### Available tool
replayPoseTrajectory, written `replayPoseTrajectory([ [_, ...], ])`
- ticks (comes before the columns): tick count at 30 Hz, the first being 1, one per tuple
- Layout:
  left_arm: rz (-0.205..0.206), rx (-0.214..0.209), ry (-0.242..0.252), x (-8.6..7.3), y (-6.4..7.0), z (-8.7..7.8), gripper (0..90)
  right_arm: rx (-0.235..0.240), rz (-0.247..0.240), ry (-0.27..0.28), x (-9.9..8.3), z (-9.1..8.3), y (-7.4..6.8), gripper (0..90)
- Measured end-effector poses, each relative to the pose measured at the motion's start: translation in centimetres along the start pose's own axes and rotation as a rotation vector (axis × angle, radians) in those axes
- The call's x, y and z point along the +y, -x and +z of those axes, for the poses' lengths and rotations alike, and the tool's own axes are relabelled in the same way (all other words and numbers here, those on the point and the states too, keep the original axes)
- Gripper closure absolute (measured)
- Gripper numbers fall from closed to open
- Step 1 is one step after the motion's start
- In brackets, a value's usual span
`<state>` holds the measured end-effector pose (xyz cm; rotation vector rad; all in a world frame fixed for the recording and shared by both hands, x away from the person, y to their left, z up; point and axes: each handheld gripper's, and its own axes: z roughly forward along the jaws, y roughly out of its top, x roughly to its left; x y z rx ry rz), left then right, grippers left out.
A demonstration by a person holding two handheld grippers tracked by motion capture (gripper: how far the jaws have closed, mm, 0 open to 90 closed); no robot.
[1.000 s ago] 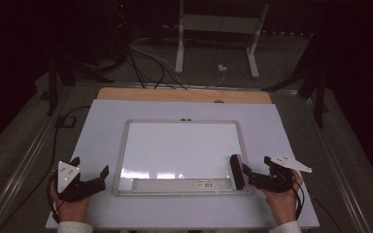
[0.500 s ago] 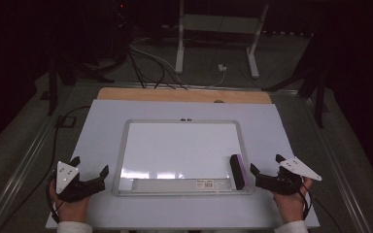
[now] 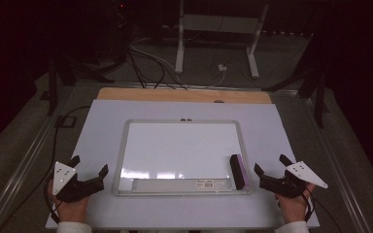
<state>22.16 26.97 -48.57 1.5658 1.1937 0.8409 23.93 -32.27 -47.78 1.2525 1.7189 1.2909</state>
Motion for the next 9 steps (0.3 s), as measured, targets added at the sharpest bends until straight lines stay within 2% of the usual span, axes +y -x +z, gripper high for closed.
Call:
replayPoseTrajectory([
  [9,0.004,0.002,-0.002,0.01,0.08,0.03,1.0,-0.004,-0.010,0.010,-0.01,-0.19,0.04,0.1],
])
